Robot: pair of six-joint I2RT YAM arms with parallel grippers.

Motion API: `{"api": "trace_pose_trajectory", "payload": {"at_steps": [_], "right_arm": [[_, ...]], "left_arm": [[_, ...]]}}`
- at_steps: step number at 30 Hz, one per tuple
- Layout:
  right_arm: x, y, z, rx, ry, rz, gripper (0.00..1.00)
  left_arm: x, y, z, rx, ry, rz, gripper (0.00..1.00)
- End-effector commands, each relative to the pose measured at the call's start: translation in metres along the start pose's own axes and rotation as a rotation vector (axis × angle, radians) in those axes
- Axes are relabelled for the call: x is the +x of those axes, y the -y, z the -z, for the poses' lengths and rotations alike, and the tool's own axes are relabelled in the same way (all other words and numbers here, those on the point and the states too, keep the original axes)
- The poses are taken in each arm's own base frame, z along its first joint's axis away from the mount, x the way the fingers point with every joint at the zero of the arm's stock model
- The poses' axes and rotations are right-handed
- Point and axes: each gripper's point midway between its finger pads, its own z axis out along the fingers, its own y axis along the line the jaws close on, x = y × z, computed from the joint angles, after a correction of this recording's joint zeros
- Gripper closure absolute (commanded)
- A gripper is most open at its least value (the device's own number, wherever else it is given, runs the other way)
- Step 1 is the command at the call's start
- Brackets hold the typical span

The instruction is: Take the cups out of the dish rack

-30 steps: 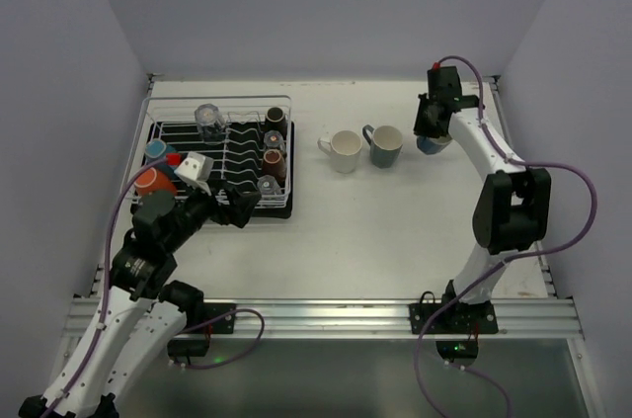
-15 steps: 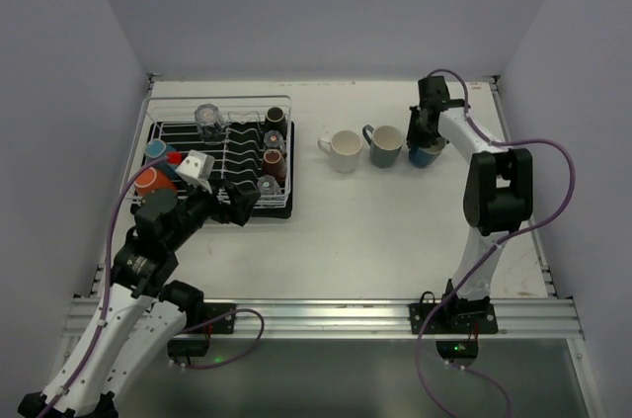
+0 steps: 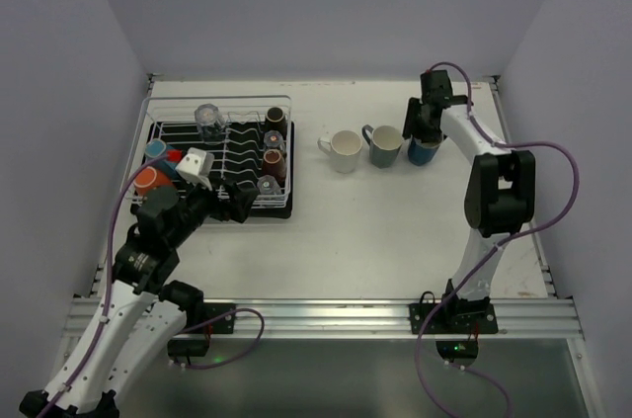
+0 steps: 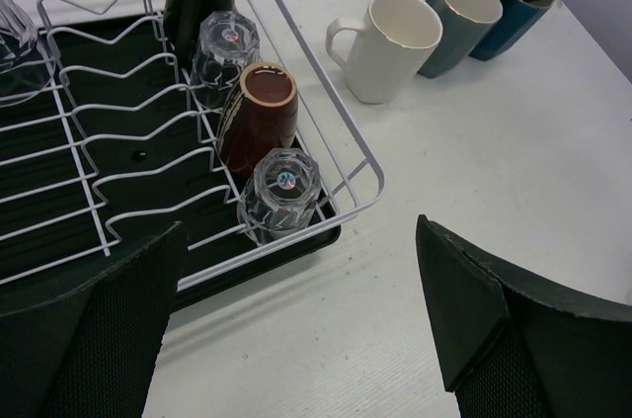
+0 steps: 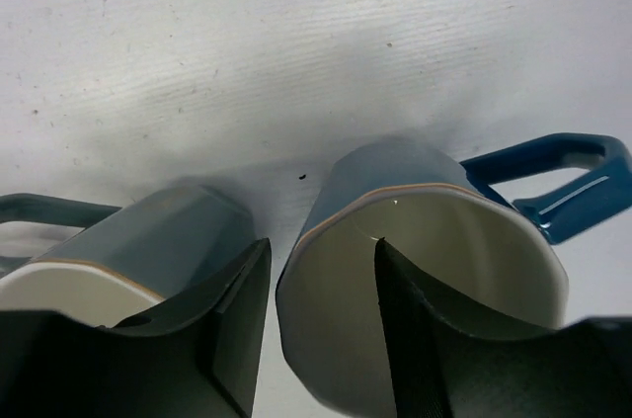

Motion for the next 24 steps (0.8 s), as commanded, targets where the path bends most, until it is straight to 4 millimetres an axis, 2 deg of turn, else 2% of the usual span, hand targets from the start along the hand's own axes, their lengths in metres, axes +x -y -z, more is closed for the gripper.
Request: {"api": "trace_pose_trajectory", "payload": {"at_steps": [1,4,5,6,7,8,9,10,11,12,13,14,16,17,18,21,22,23,24], "right_arm": [[-0.044,-0.003,0.059,-0.031,0.166,-0.010,0.49],[-0.044,0.001,0.077,-0.028,0.197,-0.026,0.49],[-0.050,0.001,0.097,-0.041,0.244,-0.044,0.49],[-0.051,0.000,0.107,-0.055,0.271,-0.055,0.49],[-0.045,0.001,0.109,-0.066,0.290,-0.070,0.48],[-0.043,-0.003,0.120,-0.105,0.316,-0.080,0.48],[-0.049,-0.008,0.150,-0.162,0.397,-0.108,0.48],[-0.040,-0.017,0.151,-0.228,0.419,-0.108,0.48],[-0.036,-0.021,0.160,-0.260,0.449,-0.116,0.48],[-0.036,-0.031,0.190,-0.343,0.519,-0.131,0.47],[-0.027,-0.039,0.188,-0.393,0.542,-0.127,0.47],[-0.016,-0.055,0.197,-0.470,0.540,-0.122,0.47],[-0.002,-0.071,0.211,-0.560,0.584,-0.094,0.47],[0.007,-0.082,0.215,-0.594,0.575,-0.077,0.47],[0.014,-0.089,0.218,-0.616,0.572,-0.061,0.47],[0.033,-0.104,0.223,-0.683,0.548,-0.034,0.47],[0.040,-0.108,0.225,-0.720,0.544,-0.024,0.47],[0.045,-0.110,0.224,-0.736,0.531,-0.030,0.47],[0.053,-0.110,0.221,-0.744,0.514,-0.025,0.47]], "left_arm": [[-0.013,-0.006,-0.001,-0.038,0.034,-0.008,0.00],[-0.014,-0.019,-0.003,-0.111,0.036,0.010,0.00],[-0.019,-0.029,-0.001,-0.175,0.051,0.016,0.00],[-0.016,-0.038,-0.001,-0.227,0.034,0.029,0.00],[-0.017,-0.044,0.001,-0.269,0.031,0.034,0.00],[-0.026,-0.057,0.006,-0.349,0.057,0.037,0.00],[-0.027,-0.064,0.007,-0.395,0.053,0.041,0.00],[-0.028,-0.075,0.010,-0.464,0.057,0.043,0.00],[-0.037,-0.076,0.014,-0.486,0.075,0.047,0.00],[-0.039,-0.079,0.014,-0.509,0.076,0.050,0.00],[-0.039,-0.083,0.012,-0.532,0.068,0.060,0.00],[-0.045,-0.089,0.014,-0.576,0.086,0.065,0.00],[-0.045,-0.096,0.007,-0.622,0.075,0.085,0.00],[-0.058,-0.099,0.009,-0.656,0.103,0.097,0.00],[-0.059,-0.103,0.003,-0.685,0.090,0.100,0.00],[-0.084,-0.114,0.001,-0.772,0.129,0.106,0.00],[-0.082,-0.123,-0.005,-0.814,0.104,0.100,0.00],[-0.093,-0.127,-0.004,-0.833,0.121,0.102,0.00],[-0.090,-0.136,-0.011,-0.851,0.087,0.099,0.00]]}}
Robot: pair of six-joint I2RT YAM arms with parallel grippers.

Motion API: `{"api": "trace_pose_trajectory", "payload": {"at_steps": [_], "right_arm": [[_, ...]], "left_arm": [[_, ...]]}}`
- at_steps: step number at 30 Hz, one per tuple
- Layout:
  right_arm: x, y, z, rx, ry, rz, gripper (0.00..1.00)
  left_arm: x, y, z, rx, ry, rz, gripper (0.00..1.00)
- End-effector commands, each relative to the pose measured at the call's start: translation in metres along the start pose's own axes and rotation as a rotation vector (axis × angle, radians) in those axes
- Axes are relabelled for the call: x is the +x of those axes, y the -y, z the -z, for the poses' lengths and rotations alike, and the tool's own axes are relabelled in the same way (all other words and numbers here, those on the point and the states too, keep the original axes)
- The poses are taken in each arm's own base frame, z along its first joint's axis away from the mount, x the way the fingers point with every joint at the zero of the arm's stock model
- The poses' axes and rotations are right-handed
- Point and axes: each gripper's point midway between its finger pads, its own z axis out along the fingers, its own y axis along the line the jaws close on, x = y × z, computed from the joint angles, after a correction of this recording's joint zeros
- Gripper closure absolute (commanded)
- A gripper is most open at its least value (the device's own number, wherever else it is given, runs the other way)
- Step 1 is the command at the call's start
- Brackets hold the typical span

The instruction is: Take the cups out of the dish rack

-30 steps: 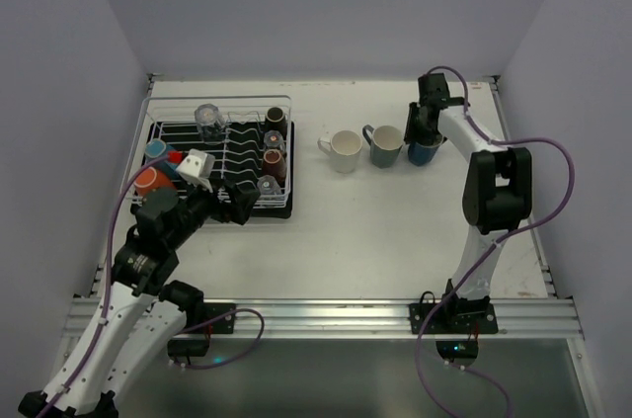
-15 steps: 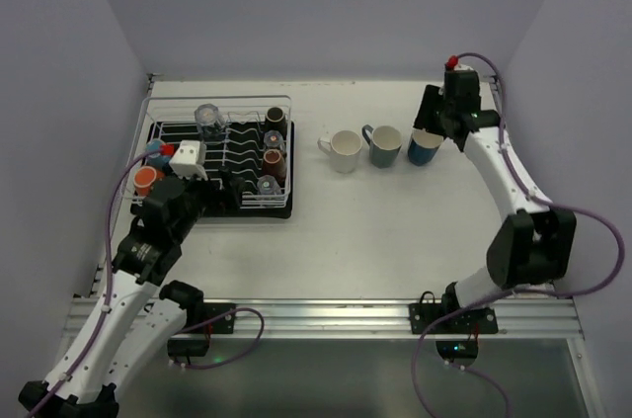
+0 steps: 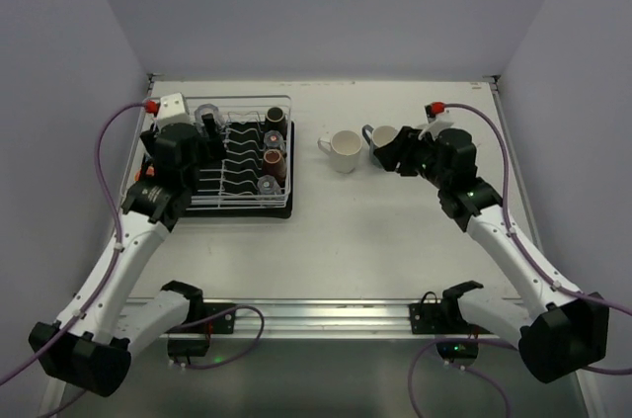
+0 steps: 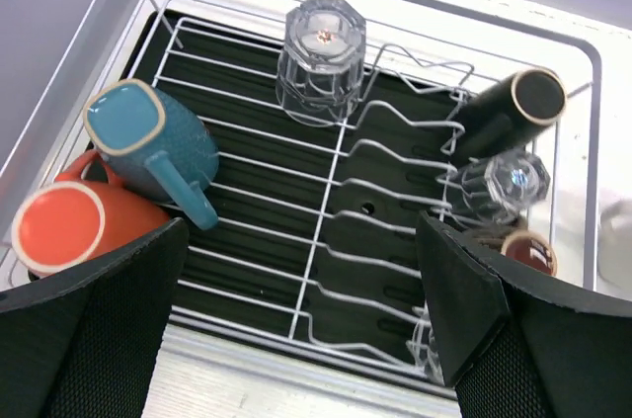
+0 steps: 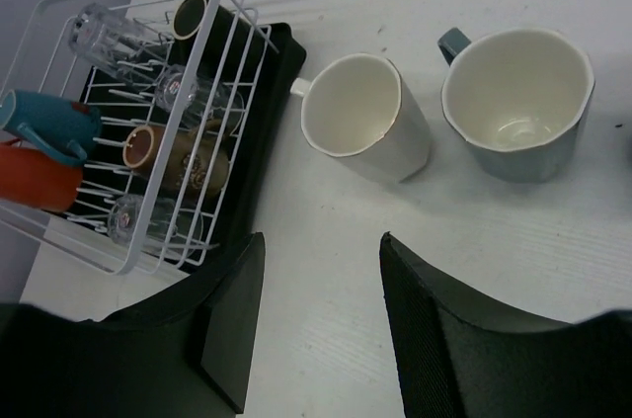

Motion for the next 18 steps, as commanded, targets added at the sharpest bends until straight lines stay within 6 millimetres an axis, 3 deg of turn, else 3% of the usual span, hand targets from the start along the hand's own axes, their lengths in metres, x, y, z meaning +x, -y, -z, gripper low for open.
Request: {"api": "trace_pose_trajectory", "payload": {"at_steps": [1,2,3,4,10,12,18], "right_arm": [[-0.004,-0.025,0.009,-0.129,0.044,-0.021,0.47],[-0.001,-0.025,0.010,-0.133,0.038,-0.022,0.47],[0.005,-0.023,0.011,-0.131,0.028,-0.025,0.47],[0.006,-0.024,0.013,-0.142,0.032,-0.028,0.47],[0.001,-0.038,0.026,-0.212,0.074,-0.028,0.47],[0.002,-0.040,0.028,-0.223,0.077,-0.028,0.47],[0.007,-0.041,0.026,-0.232,0.056,-0.028,0.47]], "left_arm": [[-0.040,-0.032,-0.019,-0.142,0.053,0.089,0.00],[-0.040,-0.041,-0.026,-0.150,0.037,0.107,0.00],[-0.041,-0.064,-0.037,-0.195,0.026,0.139,0.00],[-0.039,-0.063,-0.043,-0.166,0.005,0.153,0.00],[-0.019,-0.107,-0.073,-0.299,-0.082,0.191,0.02],[-0.012,-0.117,-0.086,-0.313,-0.108,0.201,0.04],[0.007,-0.119,-0.117,-0.302,-0.202,0.179,0.09]]}}
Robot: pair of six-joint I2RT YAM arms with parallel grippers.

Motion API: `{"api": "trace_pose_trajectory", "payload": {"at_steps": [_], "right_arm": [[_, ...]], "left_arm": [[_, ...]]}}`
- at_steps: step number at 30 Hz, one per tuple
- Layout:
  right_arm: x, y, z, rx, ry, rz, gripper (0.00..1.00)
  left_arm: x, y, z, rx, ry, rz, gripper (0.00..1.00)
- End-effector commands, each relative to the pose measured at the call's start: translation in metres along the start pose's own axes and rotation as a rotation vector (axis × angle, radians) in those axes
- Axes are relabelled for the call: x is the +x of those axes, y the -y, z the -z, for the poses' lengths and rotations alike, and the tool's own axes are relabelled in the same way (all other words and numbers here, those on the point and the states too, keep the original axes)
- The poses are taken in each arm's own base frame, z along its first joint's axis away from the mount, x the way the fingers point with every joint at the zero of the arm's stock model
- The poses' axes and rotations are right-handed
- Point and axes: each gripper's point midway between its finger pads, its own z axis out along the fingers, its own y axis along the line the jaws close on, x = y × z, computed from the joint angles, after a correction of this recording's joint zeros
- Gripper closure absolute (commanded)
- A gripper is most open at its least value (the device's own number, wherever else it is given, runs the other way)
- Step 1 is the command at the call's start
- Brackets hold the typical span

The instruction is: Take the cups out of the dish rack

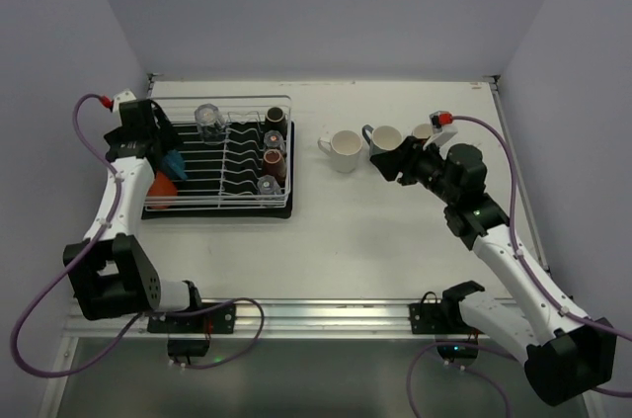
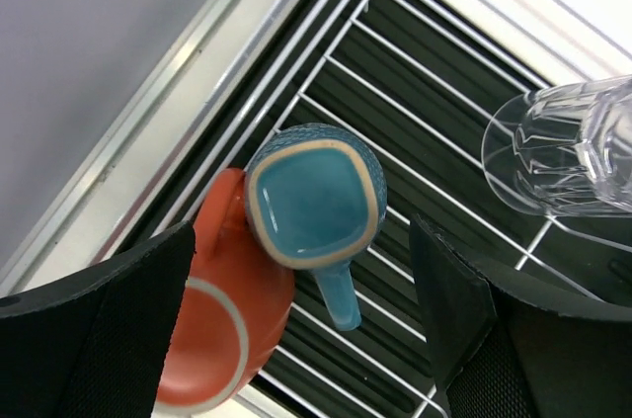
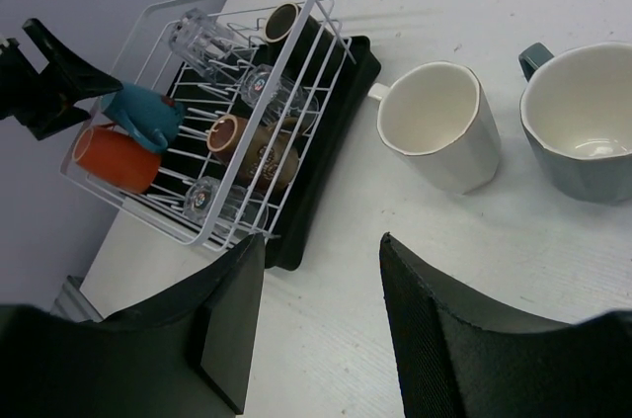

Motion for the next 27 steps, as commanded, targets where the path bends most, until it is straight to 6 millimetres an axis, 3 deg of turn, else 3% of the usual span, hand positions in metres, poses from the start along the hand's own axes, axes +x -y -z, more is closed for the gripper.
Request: {"api": "trace_pose_trajectory", "payload": {"at_steps": [1,16,27], "right_arm": [[-0.002,-0.011,-0.002,-0.053,0.009,0.002,0.47],[0.006,-0.011,-0.009,-0.052,-0.020,0.002,0.47],[0.006,-0.012,-0.009,-0.052,-0.018,0.005,0.46]], "left_arm": [[-0.024,0.012,-0.005,0.037,0.042,0.011,0.09],[-0.004,0.021,-0.045,0.041,-0.038,-0.008,0.22],[0.021,0.027,-0.060,0.069,-0.104,-0.004,0.14]]}}
